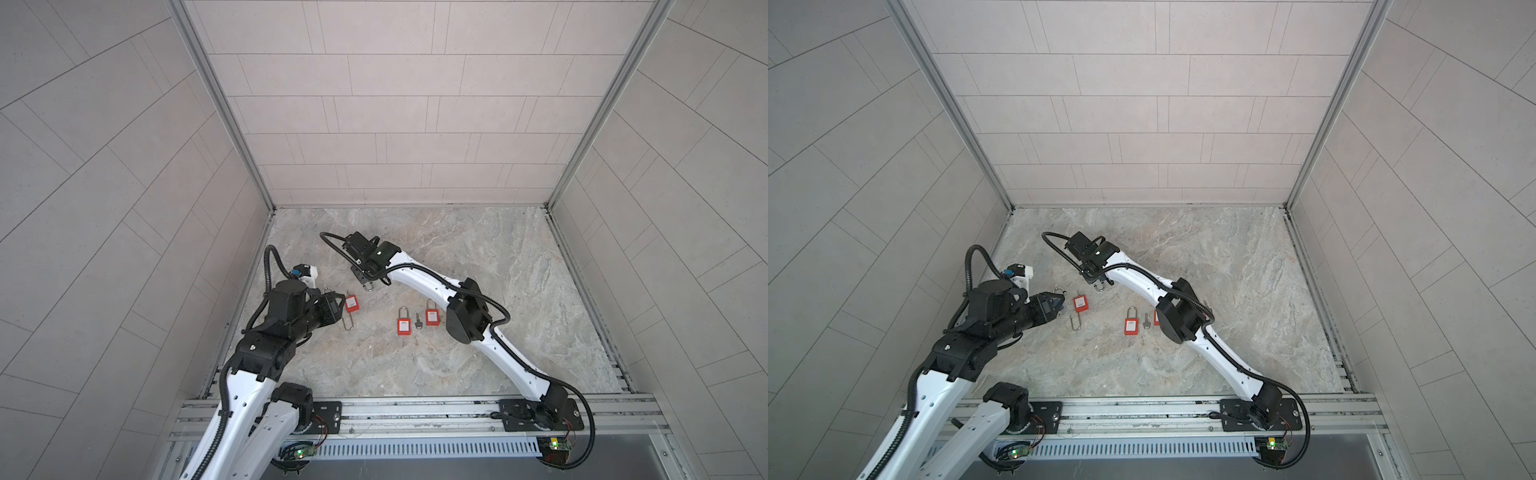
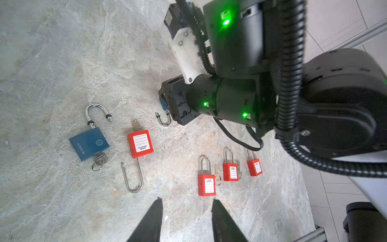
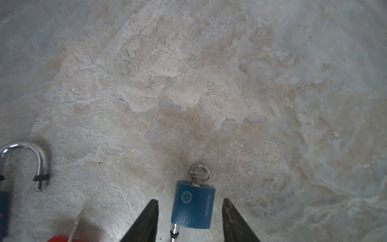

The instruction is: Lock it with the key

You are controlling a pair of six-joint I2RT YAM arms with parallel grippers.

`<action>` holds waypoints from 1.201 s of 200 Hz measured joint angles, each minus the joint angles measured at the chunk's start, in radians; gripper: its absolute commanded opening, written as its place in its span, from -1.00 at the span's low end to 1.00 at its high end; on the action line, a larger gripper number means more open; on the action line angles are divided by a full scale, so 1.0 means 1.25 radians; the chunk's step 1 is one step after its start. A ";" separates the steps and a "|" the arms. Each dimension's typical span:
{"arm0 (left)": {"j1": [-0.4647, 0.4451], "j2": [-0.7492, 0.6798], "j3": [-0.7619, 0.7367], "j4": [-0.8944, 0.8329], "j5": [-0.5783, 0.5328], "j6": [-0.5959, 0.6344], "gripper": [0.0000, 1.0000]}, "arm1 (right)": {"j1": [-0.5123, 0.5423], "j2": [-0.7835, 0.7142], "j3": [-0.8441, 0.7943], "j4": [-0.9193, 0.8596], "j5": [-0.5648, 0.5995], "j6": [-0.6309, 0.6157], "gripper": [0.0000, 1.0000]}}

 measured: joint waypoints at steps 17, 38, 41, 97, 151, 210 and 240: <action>0.000 -0.002 -0.002 -0.001 0.001 0.005 -0.12 | 0.000 0.018 0.000 0.009 0.014 0.006 0.04; 0.000 -0.008 -0.004 -0.003 0.002 0.010 -0.12 | 0.000 0.026 0.000 0.016 0.047 0.009 0.05; 0.000 -0.008 -0.004 -0.003 0.002 0.010 -0.12 | 0.000 0.026 0.000 0.017 0.051 0.009 0.05; 0.000 -0.017 -0.004 -0.005 -0.001 0.012 -0.12 | 0.000 0.027 0.000 0.011 0.154 0.028 0.05; 0.000 -0.014 -0.004 -0.005 0.000 0.010 -0.12 | 0.000 0.027 0.000 -0.019 0.205 0.050 0.05; 0.000 -0.036 -0.005 -0.004 0.001 0.002 -0.12 | 0.000 0.027 0.000 -0.027 0.182 0.054 0.05; 0.000 -0.037 -0.010 -0.005 0.000 0.000 -0.12 | 0.002 0.027 0.000 -0.012 0.152 0.055 0.05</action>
